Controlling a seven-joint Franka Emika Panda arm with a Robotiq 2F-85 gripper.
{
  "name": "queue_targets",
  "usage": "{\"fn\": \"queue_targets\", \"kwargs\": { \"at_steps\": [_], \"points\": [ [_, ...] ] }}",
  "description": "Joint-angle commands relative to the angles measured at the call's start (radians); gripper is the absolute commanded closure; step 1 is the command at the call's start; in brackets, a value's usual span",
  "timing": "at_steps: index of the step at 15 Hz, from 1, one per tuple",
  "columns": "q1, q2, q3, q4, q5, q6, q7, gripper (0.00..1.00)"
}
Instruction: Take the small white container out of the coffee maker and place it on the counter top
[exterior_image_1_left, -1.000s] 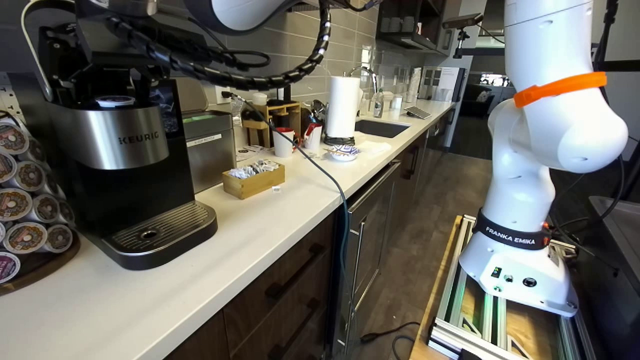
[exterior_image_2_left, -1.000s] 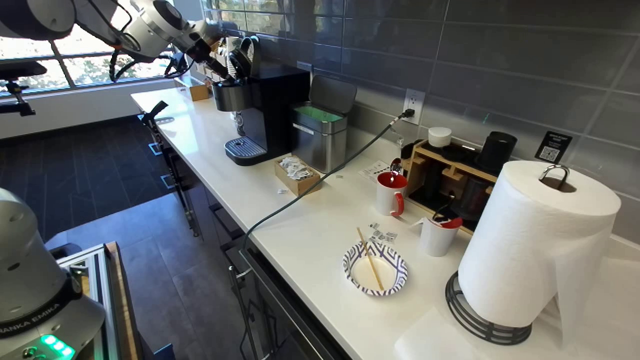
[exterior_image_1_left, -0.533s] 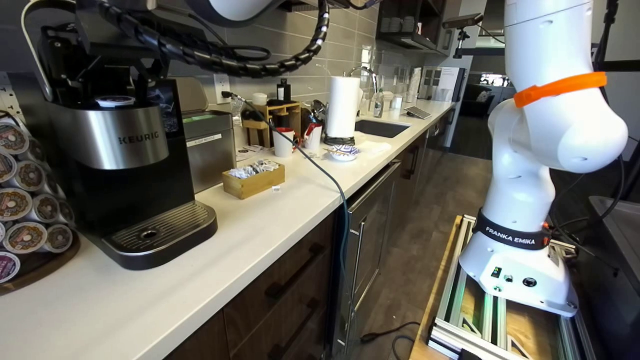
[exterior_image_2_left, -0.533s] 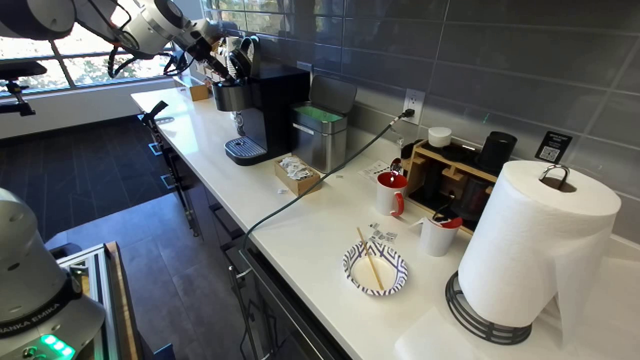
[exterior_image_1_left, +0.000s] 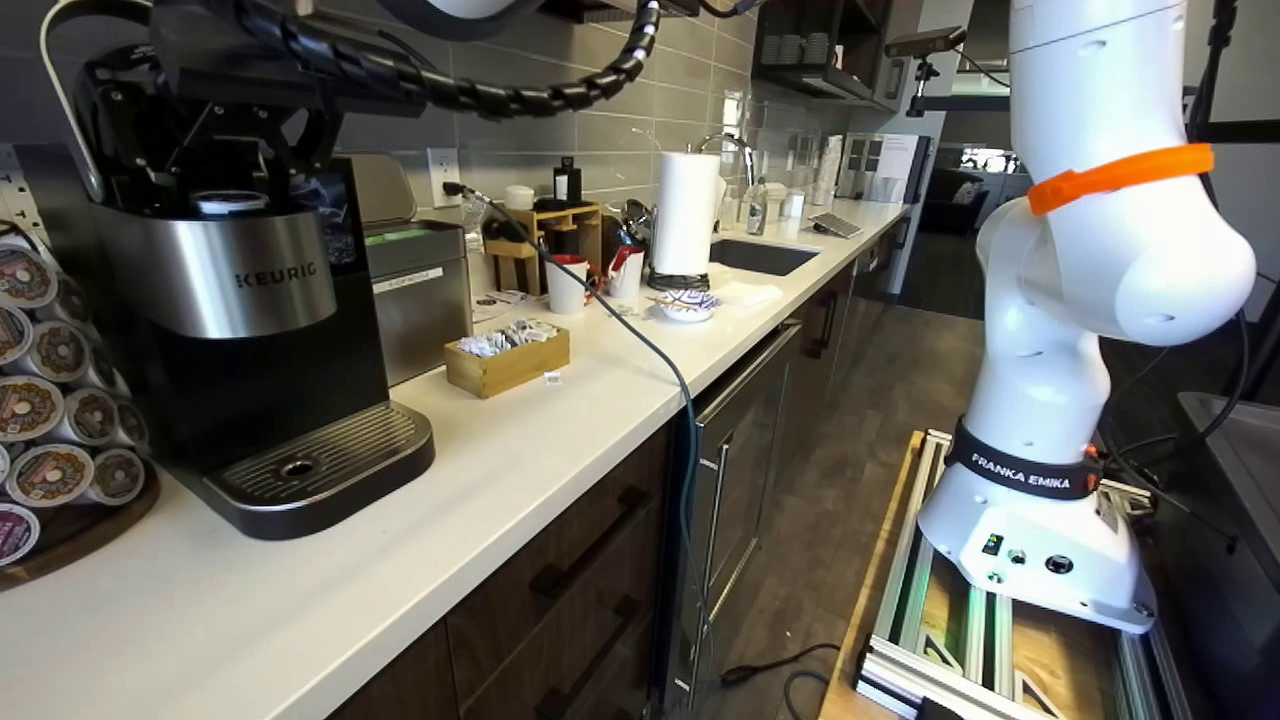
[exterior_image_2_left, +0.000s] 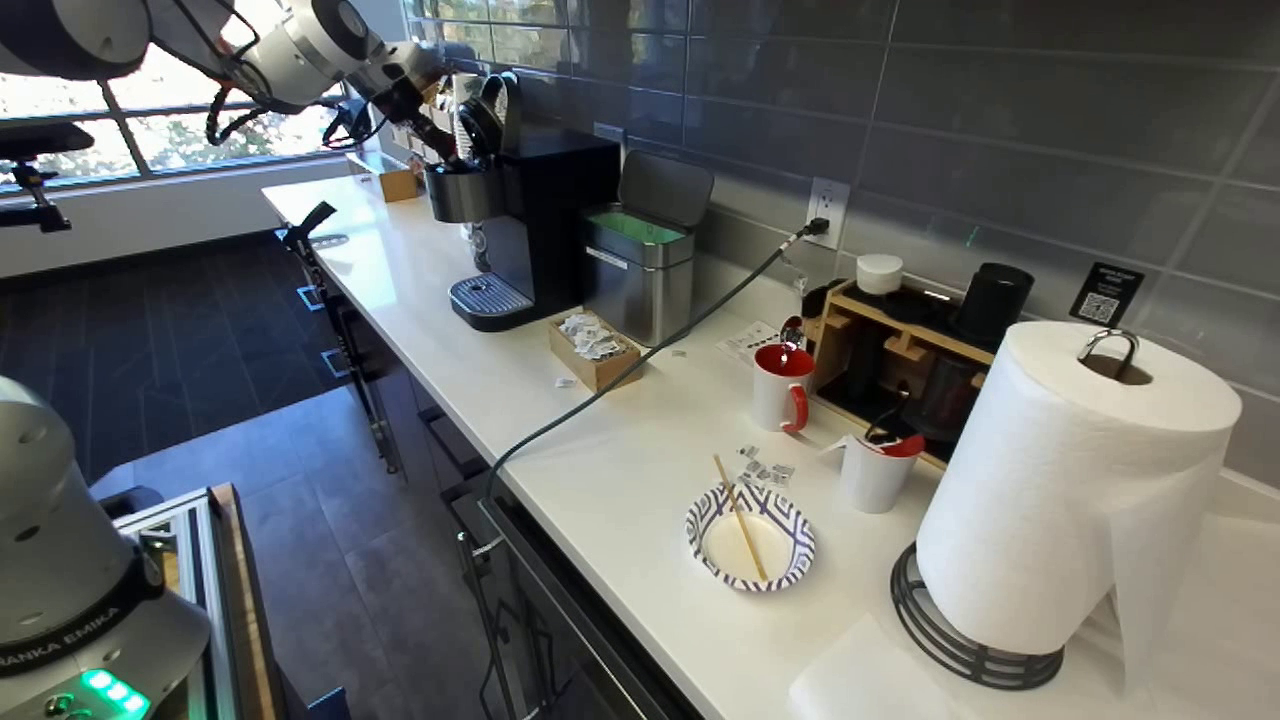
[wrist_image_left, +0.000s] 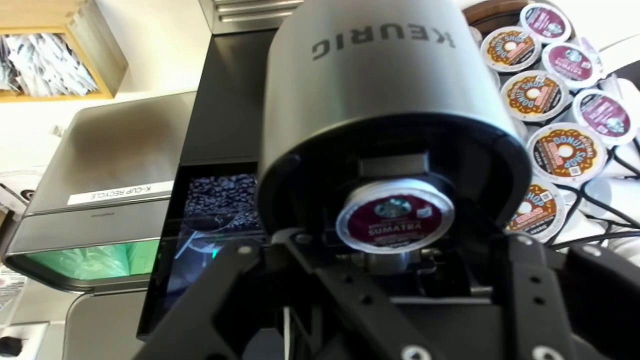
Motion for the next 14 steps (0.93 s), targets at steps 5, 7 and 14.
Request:
{"fn": "queue_targets", "kwargs": {
  "at_steps": [5,7,14],
  "points": [
    [0.022,-0.009,-0.028,0.007,-0.011,0.020,0.002,0.71],
    [0.024,-0.019,-0.027,0.008,-0.008,0.013,-0.001,0.71],
    [0.013,-0.147,0.013,-0.041,0.062,-0.010,-0.050,0.71]
  ]
}}
